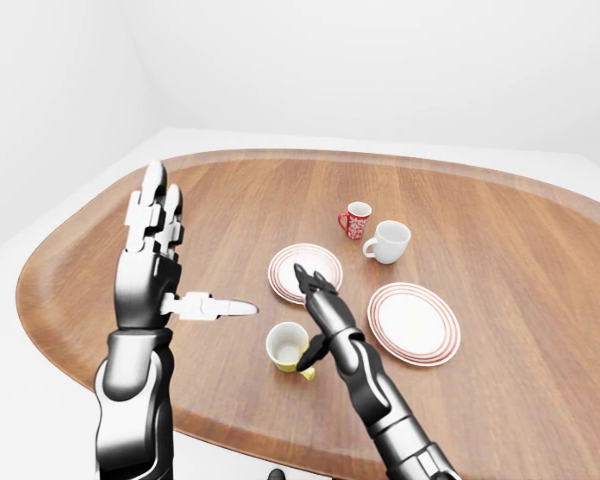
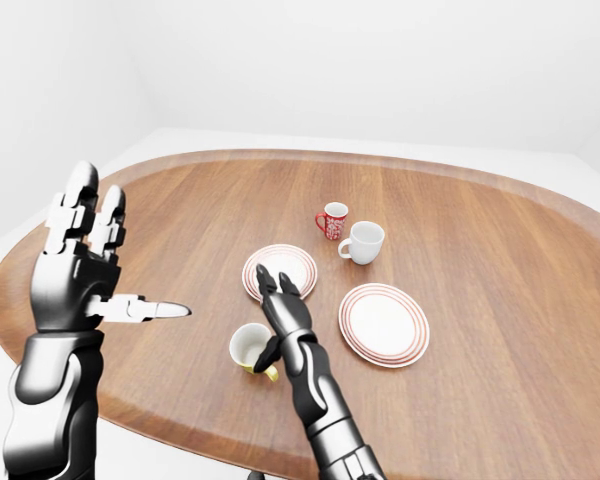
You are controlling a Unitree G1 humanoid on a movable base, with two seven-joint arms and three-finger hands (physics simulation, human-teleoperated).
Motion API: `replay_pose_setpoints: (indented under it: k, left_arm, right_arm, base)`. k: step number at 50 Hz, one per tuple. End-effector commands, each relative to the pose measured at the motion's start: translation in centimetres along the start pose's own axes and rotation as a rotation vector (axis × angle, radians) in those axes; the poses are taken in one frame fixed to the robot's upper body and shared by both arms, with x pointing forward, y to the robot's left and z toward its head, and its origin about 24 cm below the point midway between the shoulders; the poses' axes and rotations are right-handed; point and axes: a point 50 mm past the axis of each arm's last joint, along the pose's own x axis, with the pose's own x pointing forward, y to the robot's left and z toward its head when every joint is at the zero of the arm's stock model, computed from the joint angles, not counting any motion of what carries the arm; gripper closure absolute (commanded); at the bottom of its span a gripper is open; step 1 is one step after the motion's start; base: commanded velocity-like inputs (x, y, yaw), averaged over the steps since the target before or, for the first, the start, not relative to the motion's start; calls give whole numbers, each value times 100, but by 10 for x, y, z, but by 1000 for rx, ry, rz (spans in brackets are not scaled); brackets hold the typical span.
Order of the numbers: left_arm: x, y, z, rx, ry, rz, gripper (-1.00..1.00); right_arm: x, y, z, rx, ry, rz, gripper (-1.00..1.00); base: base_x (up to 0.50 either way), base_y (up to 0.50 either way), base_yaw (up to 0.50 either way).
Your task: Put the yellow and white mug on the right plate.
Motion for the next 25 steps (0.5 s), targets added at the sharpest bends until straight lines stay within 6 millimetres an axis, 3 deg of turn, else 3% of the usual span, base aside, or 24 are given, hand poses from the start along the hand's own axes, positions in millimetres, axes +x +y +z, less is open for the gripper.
replay_pose_setpoints:
  k: [1,25]
  left_arm:
    - [1,1,3,2,-14,1,-100]
    - [0,0,3,0,-12,-2,-100]
  right_arm:
    - [5,11,-7,-5,35,18,-100]
    - [15,29,-18,-33,55,51,-100]
  base:
    - [0,0,0]
    - [0,0,0]
